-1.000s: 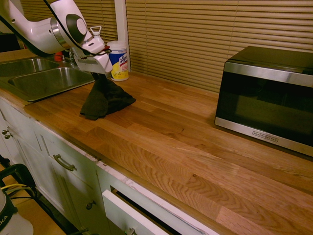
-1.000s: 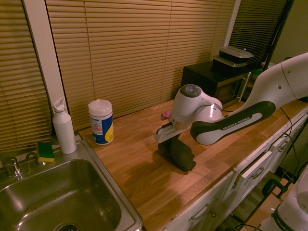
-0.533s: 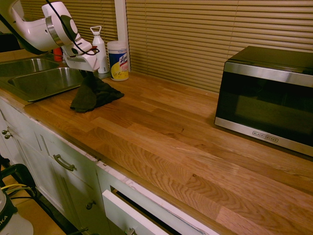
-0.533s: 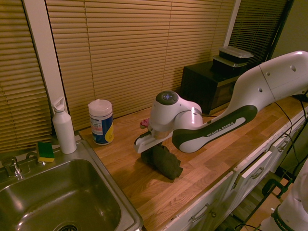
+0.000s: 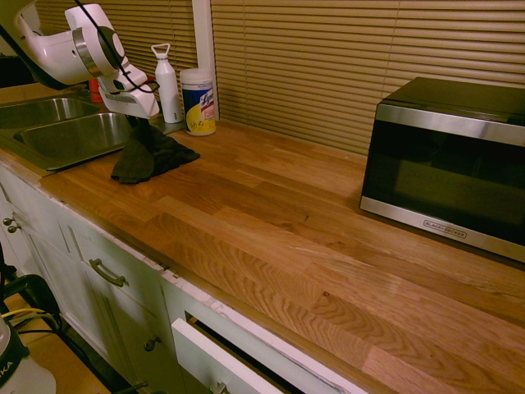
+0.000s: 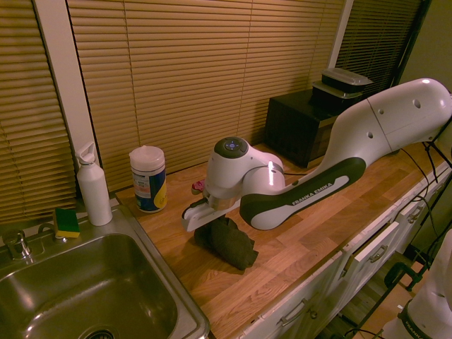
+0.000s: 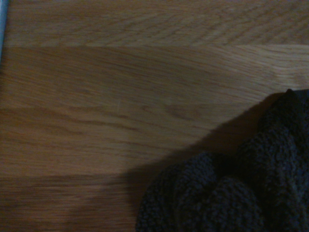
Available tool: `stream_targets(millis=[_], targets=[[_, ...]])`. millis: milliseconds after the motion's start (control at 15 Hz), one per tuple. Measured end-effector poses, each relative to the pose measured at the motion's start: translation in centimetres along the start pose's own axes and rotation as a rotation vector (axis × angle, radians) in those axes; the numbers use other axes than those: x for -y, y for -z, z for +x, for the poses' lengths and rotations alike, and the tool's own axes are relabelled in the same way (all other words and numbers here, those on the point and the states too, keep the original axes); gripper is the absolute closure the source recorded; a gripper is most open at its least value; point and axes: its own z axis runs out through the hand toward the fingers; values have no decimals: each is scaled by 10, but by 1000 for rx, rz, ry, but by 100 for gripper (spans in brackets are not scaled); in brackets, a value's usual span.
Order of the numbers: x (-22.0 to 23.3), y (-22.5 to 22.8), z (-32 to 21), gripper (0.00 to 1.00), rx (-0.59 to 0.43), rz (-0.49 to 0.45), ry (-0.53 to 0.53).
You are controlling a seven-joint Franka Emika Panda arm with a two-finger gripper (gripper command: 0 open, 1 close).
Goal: Clear the spill
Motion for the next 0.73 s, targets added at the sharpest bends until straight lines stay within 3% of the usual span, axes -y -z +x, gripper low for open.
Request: stream_targets(millis=[400,733], targets=[[3,11,1,0,3,16,-14],[-2,76,-1,0,-36,64,-20]])
